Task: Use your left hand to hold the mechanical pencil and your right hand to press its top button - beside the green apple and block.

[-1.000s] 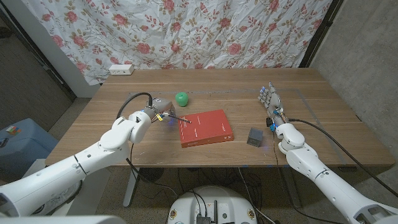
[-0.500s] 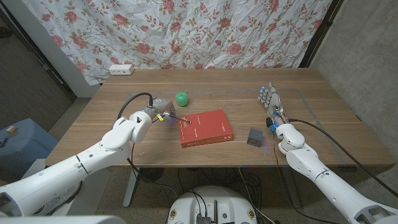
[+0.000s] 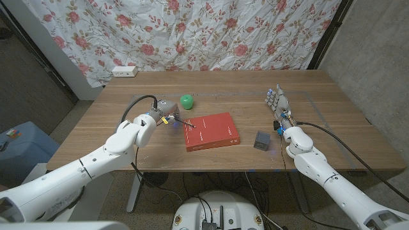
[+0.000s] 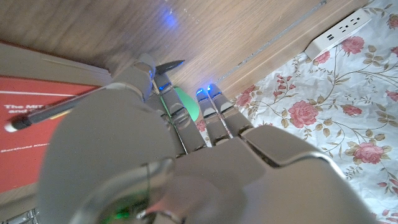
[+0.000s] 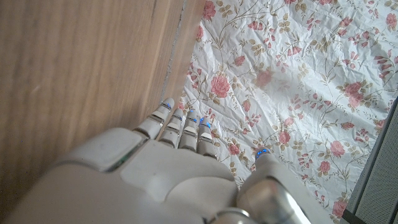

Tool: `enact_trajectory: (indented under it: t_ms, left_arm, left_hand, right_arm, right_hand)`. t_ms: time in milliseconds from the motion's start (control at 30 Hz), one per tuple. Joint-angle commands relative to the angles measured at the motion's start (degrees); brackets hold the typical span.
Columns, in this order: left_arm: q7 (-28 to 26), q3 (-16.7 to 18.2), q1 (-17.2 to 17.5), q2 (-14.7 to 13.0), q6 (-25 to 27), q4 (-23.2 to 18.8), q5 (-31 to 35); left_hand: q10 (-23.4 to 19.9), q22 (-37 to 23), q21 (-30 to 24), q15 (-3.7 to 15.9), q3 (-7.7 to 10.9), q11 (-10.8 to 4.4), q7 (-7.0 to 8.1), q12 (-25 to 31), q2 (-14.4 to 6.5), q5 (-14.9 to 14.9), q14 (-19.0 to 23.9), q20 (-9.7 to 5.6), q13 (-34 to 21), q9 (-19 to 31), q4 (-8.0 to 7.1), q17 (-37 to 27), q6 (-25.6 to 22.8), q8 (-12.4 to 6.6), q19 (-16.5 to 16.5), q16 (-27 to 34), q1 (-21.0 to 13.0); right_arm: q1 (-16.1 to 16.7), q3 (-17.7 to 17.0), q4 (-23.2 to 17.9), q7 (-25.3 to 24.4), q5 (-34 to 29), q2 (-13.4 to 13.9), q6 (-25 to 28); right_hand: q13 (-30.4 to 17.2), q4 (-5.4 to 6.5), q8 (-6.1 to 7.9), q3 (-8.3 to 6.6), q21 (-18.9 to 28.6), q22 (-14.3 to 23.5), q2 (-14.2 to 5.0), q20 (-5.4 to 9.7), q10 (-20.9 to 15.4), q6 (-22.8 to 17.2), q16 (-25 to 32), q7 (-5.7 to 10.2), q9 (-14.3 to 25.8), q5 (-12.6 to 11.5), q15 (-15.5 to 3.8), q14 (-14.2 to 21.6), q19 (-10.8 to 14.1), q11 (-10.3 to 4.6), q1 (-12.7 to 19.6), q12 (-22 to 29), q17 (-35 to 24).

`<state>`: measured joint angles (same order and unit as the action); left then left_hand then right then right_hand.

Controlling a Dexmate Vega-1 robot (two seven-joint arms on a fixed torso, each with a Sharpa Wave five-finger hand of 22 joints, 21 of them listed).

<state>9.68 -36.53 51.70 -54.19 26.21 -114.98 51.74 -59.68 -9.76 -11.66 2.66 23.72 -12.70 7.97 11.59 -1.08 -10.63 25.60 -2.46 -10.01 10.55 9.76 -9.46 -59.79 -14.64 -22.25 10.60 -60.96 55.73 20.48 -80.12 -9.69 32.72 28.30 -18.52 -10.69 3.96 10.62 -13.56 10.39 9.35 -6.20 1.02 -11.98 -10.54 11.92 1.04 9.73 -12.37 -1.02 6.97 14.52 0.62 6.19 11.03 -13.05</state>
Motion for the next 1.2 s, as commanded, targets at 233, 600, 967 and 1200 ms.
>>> enact_trajectory:
  t_ms: [233, 600, 967, 1200]
  left_arm:
    - [0.07, -0.59, -0.86, 0.58, -0.03, 1.11, 0.38]
    - [0.13, -0.64, -0.49, 1.07, 2.22, 0.28, 1.65]
    - [1.29, 0.06, 0.73, 1.26, 6.57, -2.39, 3.36]
    - [1.81, 0.34, 1.07, 1.58, 8.00, -3.27, 3.57]
  left_hand:
    - [-3.66, -0.09, -0.22, 10.04, -0.64, -0.09, 0.12, 0.66, -0.84, -0.02, 1.77, -4.51, -0.37, 0.41, 0.00, -0.23, -3.16, -0.94, -1.00, 0.06, -1.05]
    - [-6.21, -0.11, -0.17, 10.16, -1.14, -0.12, -0.10, 0.90, -1.02, 0.03, 2.91, -4.64, -0.49, 0.51, 0.12, -0.27, -5.12, -1.36, -1.51, 0.11, -1.54]
    - [-7.38, -0.11, -0.08, 10.24, -1.47, -0.14, -0.06, 0.91, -0.91, 0.05, 3.63, -4.78, -0.53, 0.54, 0.20, -0.29, -6.05, -1.52, -1.62, 0.12, -1.87]
    - [-8.00, -0.11, -0.03, 10.25, -1.63, -0.12, -0.10, 0.97, -0.88, 0.06, 3.86, -4.77, -0.56, 0.56, 0.18, -0.29, -6.22, -1.51, -1.63, 0.11, -1.96]
  right_arm:
    - [-0.39, 0.19, 0.55, 0.02, 0.02, -0.21, 0.32]
    - [-1.27, 0.44, 1.50, 0.84, 0.12, -0.37, 0.27]
    - [-1.62, 0.41, 1.90, 1.72, 0.32, -0.09, 0.07]
    - [-1.71, 0.46, 1.81, 2.18, 0.24, 0.18, -0.09]
  right_hand:
    - [-0.06, -0.13, 0.26, -0.44, 0.28, 0.13, -0.56, 0.07, -0.50, -0.67, 0.19, -0.07, 0.26, -0.32, -0.12, 0.62, 0.51, 0.21, -0.11, 0.12, 0.04]
    - [-0.07, -0.15, 0.24, -0.58, 0.28, 0.13, -0.52, 0.09, -0.55, -0.79, 0.18, -0.12, 0.27, -0.33, -0.14, 0.60, 0.56, 0.14, -0.23, 0.11, 0.09]
    - [-0.07, -0.18, 0.20, -0.73, 0.27, 0.13, -0.46, 0.11, -0.54, -0.84, 0.16, -0.08, 0.27, -0.33, -0.16, 0.59, 0.57, 0.15, -0.36, 0.08, 0.15]
    - [-0.07, -0.20, 0.18, -0.84, 0.27, 0.13, -0.45, 0.12, -0.54, -0.88, 0.17, -0.05, 0.27, -0.33, -0.15, 0.61, 0.59, 0.19, -0.41, 0.07, 0.18]
